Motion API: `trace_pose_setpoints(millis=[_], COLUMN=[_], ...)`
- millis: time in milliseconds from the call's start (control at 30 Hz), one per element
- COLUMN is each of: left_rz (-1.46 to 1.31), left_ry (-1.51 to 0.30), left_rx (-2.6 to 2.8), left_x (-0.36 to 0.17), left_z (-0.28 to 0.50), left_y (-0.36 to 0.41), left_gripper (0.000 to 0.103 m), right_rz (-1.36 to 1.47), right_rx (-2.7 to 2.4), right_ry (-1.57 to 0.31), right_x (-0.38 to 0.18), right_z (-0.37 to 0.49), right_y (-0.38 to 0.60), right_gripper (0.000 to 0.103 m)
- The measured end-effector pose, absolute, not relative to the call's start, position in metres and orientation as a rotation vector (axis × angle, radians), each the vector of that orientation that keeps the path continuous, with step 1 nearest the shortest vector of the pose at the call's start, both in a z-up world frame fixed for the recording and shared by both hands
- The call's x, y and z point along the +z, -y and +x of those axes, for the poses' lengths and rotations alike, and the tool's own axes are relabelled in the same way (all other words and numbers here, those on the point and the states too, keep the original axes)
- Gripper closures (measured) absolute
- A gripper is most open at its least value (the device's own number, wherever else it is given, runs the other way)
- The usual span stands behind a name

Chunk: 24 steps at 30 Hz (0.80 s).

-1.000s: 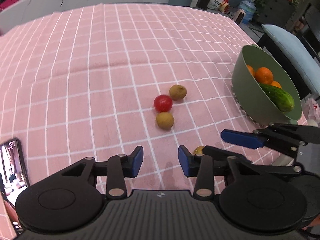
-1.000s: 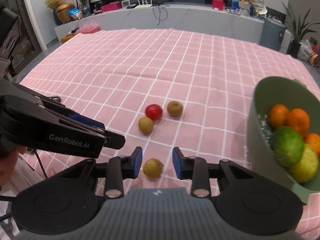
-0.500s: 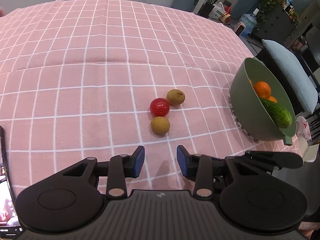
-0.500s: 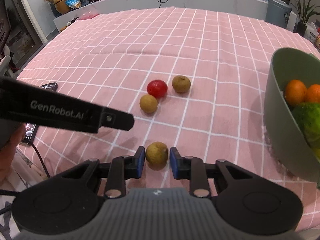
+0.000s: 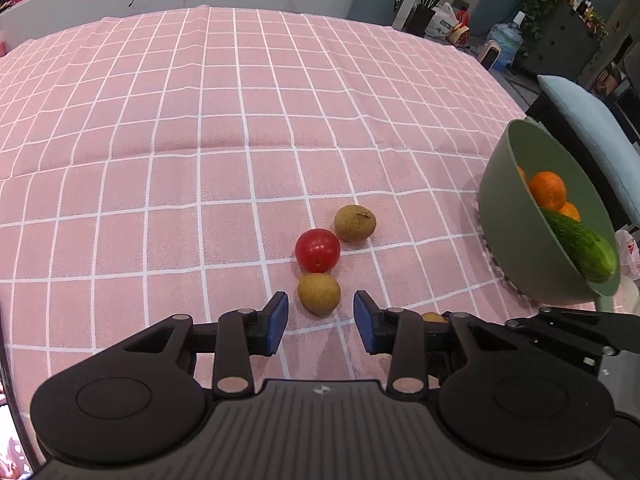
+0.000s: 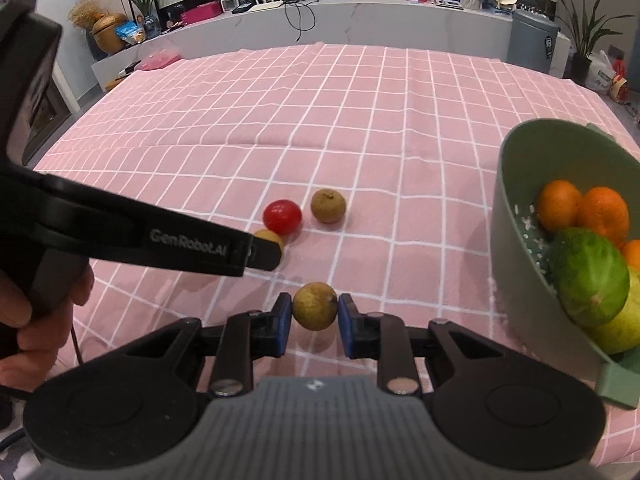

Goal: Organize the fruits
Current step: 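Close the right tool on a brown kiwi while the left tool grasps another kiwi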

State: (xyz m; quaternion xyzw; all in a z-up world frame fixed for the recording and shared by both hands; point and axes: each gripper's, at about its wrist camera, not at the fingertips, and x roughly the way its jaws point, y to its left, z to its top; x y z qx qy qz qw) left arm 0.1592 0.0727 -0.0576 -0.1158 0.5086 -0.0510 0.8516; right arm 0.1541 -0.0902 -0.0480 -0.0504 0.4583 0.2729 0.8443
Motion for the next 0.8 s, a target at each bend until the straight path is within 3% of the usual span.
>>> trace_pose_setpoints(millis=[233, 400, 800], left_rz=[-0.218, -0.191, -0.193], left_ry=[-1.067, -1.055, -1.035], left_rx=[-0.116, -0.116, -0.139], left_x=[-0.065, -0.066, -0.056], left_z=[0.166, 0.166, 0.157], left_y=[-0.066, -0.063, -0.061], left_gripper=[0.06, 0.076, 0.077], right_rz=[-0.101, -0.091, -0.085], right_rx=[0.568, 0.561, 0.565], right_ry=[-0.98, -0.98, -0.95], right_x=[-0.052, -0.053, -0.041], right_z=[0.153, 0.154, 0.147], right_y=[0.092, 0.093, 0.1], right_gripper=[0.082, 0.082, 0.082])
